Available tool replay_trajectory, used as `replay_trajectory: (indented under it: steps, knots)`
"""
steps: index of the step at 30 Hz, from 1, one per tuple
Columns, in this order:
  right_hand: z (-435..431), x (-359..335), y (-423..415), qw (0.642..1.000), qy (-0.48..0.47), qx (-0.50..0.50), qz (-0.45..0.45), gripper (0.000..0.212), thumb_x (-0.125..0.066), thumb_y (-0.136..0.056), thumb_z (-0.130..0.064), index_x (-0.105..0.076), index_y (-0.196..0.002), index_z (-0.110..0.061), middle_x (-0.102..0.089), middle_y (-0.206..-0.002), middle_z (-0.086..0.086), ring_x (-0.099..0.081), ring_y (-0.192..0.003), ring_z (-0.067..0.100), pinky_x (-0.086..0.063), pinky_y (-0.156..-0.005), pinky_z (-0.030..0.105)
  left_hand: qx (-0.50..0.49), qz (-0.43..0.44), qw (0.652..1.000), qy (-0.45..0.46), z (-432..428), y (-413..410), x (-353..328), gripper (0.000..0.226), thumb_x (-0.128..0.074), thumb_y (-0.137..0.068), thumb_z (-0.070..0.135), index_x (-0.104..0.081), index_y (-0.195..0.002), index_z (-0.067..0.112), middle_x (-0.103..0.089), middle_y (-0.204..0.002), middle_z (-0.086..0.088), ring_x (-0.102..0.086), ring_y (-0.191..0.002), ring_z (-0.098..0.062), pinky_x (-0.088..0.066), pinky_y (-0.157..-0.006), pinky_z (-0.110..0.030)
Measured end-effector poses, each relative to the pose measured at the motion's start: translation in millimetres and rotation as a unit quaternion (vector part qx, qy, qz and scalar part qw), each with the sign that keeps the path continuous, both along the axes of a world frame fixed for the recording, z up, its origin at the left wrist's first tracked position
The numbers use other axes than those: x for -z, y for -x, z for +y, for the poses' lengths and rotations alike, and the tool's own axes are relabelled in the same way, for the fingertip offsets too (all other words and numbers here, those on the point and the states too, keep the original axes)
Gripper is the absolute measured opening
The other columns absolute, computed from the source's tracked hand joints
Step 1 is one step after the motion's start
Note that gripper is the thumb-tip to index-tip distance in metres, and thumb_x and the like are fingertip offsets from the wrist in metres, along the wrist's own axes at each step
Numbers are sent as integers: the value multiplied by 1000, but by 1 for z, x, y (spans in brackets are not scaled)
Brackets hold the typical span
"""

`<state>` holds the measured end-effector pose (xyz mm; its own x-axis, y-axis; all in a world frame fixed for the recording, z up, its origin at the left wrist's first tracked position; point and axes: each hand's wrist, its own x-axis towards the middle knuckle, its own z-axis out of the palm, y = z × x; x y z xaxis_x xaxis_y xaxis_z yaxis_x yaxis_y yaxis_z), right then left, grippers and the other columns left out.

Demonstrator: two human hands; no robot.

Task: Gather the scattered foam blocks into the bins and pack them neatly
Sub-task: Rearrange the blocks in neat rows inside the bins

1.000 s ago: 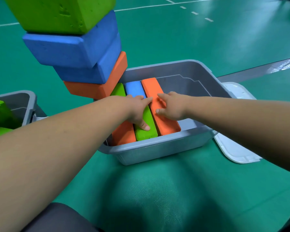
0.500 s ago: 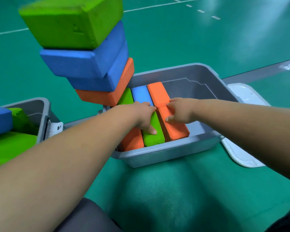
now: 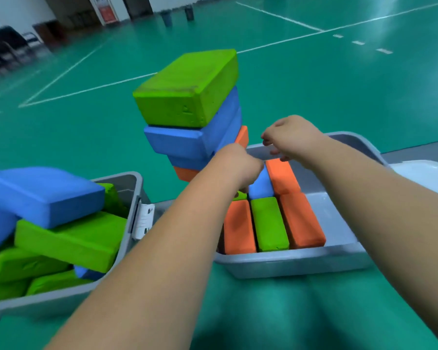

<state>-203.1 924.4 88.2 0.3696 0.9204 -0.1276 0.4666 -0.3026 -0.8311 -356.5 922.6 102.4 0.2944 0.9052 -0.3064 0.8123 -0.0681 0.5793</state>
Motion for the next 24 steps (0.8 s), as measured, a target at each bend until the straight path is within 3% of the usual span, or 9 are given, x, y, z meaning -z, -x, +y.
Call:
replay_trajectory:
  steps: [5,8,11,13,16,18,21,23,24]
  knots:
    - [7,-10,19,997,-42,-32,-50,43,-53,-78,-33,-69,-96,4,-73,-88,22,-71,-93,42,-59,-79,61,-34,7,999,-15,1,38,-24,27,-54,-85,23,-70,-92,3,-78,-77,-13,-78,-72,-30,-64,-72,-58]
    - [9,-20,29,995,-64,-38,-69,48,-51,-78,-36,-66,-99,4,-67,-82,21,-70,-97,41,-58,-81,61,-101,12,995,6,12,66,-40,25,-49,-89,14,-69,-94,-1,-78,-86,-19,-79,-85,-34,-64,-80,-45]
    - [14,-32,40,993,-97,-27,-57,53,-51,-79,-41,-65,-104,3,-70,-106,25,-70,-97,40,-58,-81,61,-192,14,981,-31,34,95,-49,24,-49,-96,16,-64,-111,5,-72,-117,-18,-71,-110,-37,-58,-94,-43]
    - [18,-38,51,993,-109,-35,-42,56,-52,-76,-41,-65,-113,-1,-70,-111,23,-71,-99,38,-58,-85,60,-273,-11,958,-88,47,109,-47,45,-51,-92,20,-54,-134,3,-58,-139,-19,-61,-123,-40,-52,-104,-46]
    - [22,-42,67,993,-110,-45,-18,80,-55,-70,-49,-52,-144,-20,-71,-113,3,-70,-104,23,-57,-94,47,-302,-81,939,-145,56,122,-41,61,-52,-88,12,-35,-146,5,-39,-152,-20,-49,-134,-42,-42,-111,-45]
    - [23,-43,77,992,-108,-61,-16,83,-58,-71,-50,-43,-149,-29,-69,-101,-4,-68,-93,20,-55,-84,39,-233,-156,947,-155,61,127,-35,74,-52,-83,12,-32,-153,16,-47,-147,-13,-53,-130,-36,-45,-109,-45]
    - [26,-43,88,992,-107,-65,-8,75,-58,-68,-46,-47,-141,-30,-66,-88,-4,-58,-74,18,-46,-70,35,-178,-273,934,-146,66,127,-31,73,-54,-80,6,-39,-148,30,-65,-113,3,-63,-102,-16,-51,-84,-31]
    - [26,-44,93,992,-112,-64,10,57,-58,-64,-45,-56,-119,-30,-65,-84,3,-58,-71,20,-53,-72,41,-175,-307,923,-150,67,126,-31,66,-54,-82,3,-45,-141,30,-64,-100,7,-59,-87,-9,-46,-72,-27]
    - [25,-43,93,991,-118,-61,21,49,-59,-64,-44,-58,-111,-31,-67,-89,6,-63,-77,23,-58,-81,46,-177,-318,918,-155,66,125,-32,62,-55,-82,4,-47,-138,30,-64,-98,7,-58,-84,-10,-44,-70,-28]
